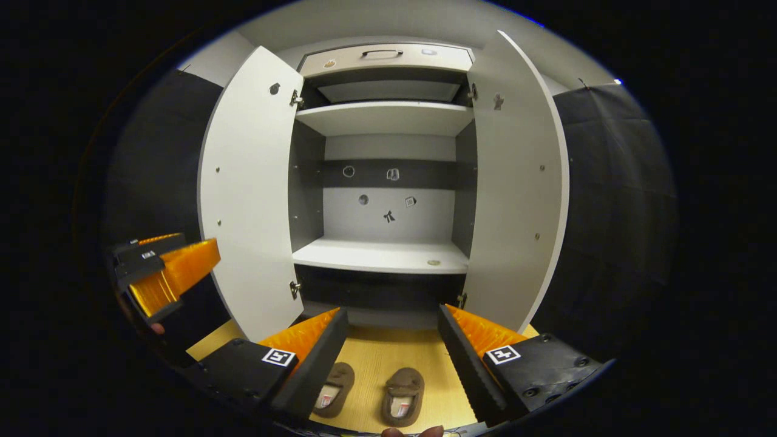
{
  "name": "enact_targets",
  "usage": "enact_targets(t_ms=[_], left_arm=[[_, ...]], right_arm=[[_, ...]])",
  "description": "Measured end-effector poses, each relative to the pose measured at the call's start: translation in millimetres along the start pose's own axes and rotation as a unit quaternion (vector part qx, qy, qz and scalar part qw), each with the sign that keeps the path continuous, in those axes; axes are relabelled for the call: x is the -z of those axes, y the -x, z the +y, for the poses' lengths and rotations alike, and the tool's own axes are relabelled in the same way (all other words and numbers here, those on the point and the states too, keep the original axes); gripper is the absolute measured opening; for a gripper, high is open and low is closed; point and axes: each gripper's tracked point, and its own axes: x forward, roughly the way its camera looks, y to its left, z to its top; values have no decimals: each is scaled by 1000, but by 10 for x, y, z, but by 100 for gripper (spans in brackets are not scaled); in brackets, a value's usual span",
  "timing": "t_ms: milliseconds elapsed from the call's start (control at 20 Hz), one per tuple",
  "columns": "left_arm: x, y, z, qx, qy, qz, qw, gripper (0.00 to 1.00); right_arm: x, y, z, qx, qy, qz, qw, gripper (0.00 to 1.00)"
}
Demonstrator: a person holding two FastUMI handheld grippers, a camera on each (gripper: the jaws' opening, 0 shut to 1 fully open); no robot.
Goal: Grab one shoe with the right hand and put it into the shoe cabinet, grab the other shoe with the left hand and put it into the shoe cabinet; then close the right door with the right hand and the left door with the left hand.
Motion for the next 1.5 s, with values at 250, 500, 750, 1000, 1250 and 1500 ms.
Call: enact_targets(t_ms=[250, 500, 750, 1000, 1250, 1500], left_arm=[[348, -19, 60, -13, -24, 19, 999, 95], [673, -39, 64, -20, -27, 40, 999, 95], [860, -79, 121, -34, -40, 52, 997, 93], [993, -166, 150, -36, -47, 63, 996, 93], [1145, -237, 138, -34, -46, 79, 995, 94], [1129, -320, 81, -24, -55, 76, 995, 95]], right_arm=[[1165, -107, 111, -15, -37, 123, 992, 98], [1915, -411, 123, -24, -59, 192, 979, 99], [2569, -677, 122, -16, -83, 253, 964, 97], [3155, -844, 111, -6, -80, 303, 950, 94], [3290, -1301, 0, 21, -75, 289, 954, 86], [3284, -1548, -232, 76, -93, 265, 957, 34]])
